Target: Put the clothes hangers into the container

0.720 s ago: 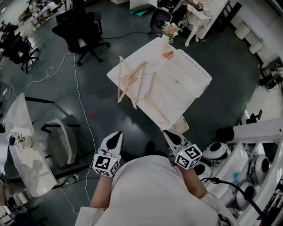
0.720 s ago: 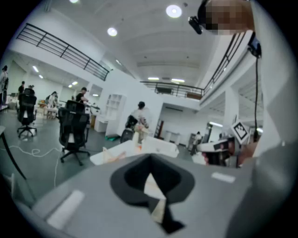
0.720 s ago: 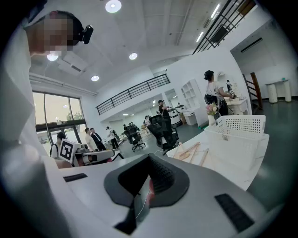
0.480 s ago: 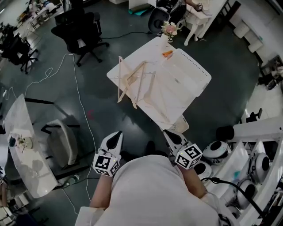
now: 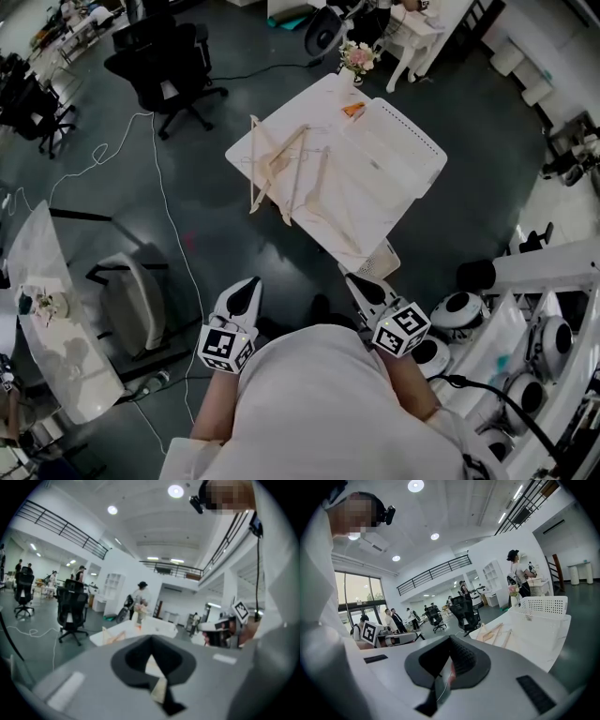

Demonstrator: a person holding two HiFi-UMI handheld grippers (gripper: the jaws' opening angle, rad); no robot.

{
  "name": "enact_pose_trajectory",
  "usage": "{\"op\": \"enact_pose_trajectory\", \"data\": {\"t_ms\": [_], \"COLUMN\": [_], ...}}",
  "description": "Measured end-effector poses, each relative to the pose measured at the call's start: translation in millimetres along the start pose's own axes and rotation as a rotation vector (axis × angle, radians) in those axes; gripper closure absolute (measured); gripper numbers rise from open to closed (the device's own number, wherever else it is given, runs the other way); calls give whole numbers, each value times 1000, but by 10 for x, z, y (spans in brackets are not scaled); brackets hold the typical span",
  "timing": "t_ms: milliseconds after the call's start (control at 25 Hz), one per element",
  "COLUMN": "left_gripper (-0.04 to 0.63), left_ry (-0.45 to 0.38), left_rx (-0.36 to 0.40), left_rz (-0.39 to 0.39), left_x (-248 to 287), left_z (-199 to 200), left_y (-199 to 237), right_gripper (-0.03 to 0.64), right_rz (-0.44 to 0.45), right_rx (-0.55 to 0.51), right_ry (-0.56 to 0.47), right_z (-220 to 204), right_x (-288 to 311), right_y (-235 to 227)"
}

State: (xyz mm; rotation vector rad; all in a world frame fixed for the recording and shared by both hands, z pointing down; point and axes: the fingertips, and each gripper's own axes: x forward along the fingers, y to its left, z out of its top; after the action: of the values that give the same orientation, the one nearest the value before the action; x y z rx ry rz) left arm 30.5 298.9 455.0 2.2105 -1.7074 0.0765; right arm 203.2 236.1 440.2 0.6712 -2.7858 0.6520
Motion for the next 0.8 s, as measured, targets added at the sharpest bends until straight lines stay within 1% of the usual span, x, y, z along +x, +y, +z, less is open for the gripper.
{"op": "enact_pose_trajectory", "data": {"t_ms": [120,280,360,440,520,600,720,800], "left_gripper": [595,595,595,595,595,595,595,595], "left_ry": [-1,-31,-33,-33,-34,-27,-13,-21], "left_rx": [-4,-3,-6,-24,-41,-42,-26,-7], "left_rz": [-17,-56,-53,-47,-47,-40,-31,-36], "left_x": [-100,-273,-340,-388,-419,-423,-359,-287], "left_z": [-19,-10,3,8,-6,-28,-57,-45], "left_y": [24,60,117,188,253,306,344,336], "right_gripper": [617,617,617,617,617,617,617,617], "right_rz": [-6,-18,-26,-35,-45,-57,-72,-73], "right_rx": [17,56,66,69,66,53,25,17], "right_ry": [-22,-39,-41,-42,-38,-27,-14,-12], "right_z": [-4,-57,-90,-130,-163,-170,-128,-93], "right_x": [-17,-26,-11,18,67,129,218,282], "right_y": [52,138,186,224,256,271,233,160]}}
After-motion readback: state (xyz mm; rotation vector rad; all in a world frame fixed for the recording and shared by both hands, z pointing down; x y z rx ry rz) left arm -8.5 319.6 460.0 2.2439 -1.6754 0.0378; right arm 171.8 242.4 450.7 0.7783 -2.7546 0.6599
